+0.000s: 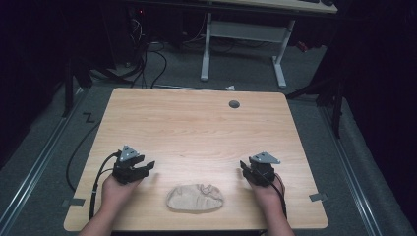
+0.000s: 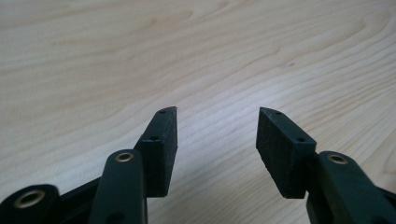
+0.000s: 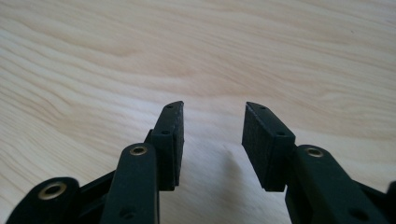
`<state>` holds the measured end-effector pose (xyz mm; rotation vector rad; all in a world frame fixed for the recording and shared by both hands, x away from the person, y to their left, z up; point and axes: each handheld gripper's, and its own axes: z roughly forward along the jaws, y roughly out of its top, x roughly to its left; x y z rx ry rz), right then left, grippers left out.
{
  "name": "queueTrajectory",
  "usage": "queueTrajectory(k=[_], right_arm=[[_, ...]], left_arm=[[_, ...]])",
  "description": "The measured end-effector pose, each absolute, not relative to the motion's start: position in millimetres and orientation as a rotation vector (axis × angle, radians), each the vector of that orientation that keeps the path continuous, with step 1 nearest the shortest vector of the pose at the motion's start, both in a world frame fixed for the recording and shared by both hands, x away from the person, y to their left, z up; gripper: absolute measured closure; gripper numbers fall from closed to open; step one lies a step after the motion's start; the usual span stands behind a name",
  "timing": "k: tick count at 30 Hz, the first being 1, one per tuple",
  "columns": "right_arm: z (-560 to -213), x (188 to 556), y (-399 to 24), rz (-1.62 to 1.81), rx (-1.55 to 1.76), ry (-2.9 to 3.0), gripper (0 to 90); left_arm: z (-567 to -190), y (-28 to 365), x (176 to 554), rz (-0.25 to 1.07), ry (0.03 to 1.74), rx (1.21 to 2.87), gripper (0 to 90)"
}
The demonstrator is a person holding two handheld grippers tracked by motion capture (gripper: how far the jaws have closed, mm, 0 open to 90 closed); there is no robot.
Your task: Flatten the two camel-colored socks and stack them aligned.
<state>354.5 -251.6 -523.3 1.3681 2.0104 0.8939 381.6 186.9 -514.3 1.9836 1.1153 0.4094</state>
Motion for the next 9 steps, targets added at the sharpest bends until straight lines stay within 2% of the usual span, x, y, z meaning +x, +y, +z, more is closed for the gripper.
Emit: queueTrajectory(k=[9], right_arm=[[-521.5, 351.1, -252.3, 0.921, 1.351, 2.004, 58.2]], left_arm=[[-512.0, 189.8, 373.5, 0.426, 1.088, 2.006, 48.3]])
